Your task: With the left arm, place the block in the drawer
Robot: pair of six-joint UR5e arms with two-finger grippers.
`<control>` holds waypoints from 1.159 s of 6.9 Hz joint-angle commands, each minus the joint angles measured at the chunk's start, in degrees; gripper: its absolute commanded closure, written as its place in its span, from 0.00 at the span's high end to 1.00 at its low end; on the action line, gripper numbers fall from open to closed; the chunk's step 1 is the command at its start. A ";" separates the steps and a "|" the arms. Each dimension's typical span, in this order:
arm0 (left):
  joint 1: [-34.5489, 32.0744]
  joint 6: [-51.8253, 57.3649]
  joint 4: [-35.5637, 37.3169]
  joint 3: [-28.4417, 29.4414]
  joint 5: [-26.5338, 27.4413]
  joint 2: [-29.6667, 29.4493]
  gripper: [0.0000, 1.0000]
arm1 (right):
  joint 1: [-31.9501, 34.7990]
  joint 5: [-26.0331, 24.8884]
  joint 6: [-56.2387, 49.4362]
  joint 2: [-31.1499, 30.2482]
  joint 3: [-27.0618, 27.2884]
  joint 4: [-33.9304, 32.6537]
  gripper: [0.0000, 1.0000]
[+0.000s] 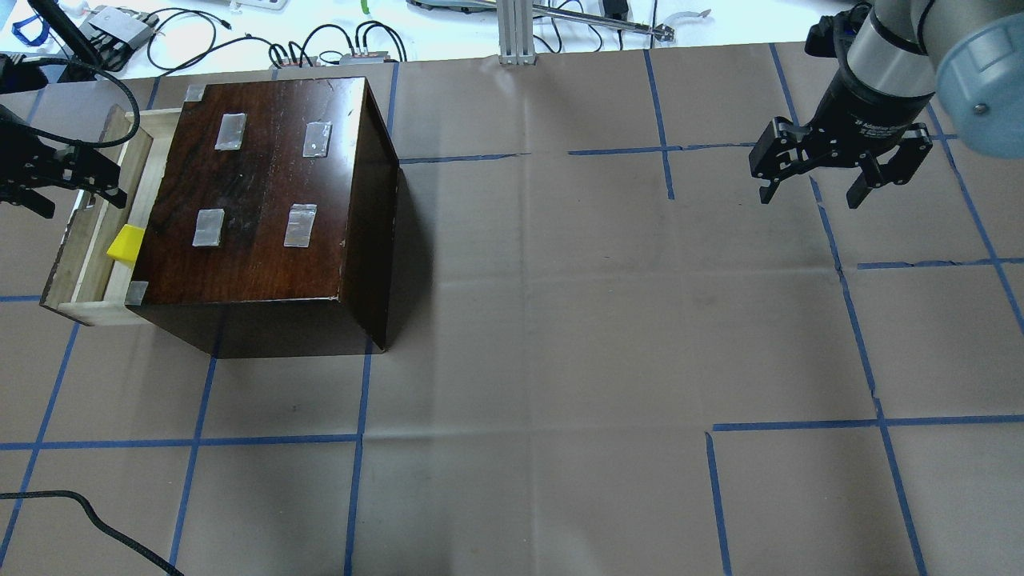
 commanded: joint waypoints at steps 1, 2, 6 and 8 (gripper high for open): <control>-4.16 -7.96 -1.71 0.02 0.48 3.59 0.99 | 0.00 0.00 0.09 -0.04 0.00 0.00 1.00; -7.94 -13.31 -3.29 0.19 0.57 4.74 0.99 | 0.00 0.00 0.00 0.05 0.00 0.00 1.00; -21.57 -20.03 -11.30 -0.50 0.30 9.40 0.99 | 0.00 0.00 0.00 -0.04 0.00 0.00 1.00; -25.80 -20.22 -11.47 -0.86 0.57 9.41 0.99 | 0.00 0.00 0.00 0.05 0.00 0.00 1.00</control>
